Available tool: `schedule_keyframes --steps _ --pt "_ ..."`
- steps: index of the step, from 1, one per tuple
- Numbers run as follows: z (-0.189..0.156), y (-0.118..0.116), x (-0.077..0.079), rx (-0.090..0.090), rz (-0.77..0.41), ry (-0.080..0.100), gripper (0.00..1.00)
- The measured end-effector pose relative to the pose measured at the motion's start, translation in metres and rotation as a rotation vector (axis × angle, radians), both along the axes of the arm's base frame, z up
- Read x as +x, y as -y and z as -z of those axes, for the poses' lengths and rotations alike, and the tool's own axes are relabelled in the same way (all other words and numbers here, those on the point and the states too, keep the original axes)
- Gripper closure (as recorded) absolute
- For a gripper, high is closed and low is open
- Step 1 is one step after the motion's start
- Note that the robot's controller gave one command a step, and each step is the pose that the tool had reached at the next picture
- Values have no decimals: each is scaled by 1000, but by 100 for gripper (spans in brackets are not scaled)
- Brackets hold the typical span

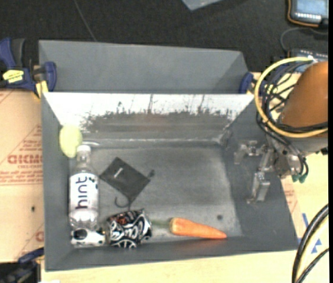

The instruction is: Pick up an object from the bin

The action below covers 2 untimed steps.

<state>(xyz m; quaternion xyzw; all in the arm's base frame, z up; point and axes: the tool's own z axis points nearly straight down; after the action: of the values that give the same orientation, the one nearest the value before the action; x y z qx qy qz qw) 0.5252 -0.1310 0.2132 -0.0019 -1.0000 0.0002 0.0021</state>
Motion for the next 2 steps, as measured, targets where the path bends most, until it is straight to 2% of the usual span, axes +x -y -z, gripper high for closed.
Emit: schedule_keyframes --steps 1,2 --pt "-4 -1 2 -1 -3 8 0" --pt "44 5 -7 -3 -16 12 0"
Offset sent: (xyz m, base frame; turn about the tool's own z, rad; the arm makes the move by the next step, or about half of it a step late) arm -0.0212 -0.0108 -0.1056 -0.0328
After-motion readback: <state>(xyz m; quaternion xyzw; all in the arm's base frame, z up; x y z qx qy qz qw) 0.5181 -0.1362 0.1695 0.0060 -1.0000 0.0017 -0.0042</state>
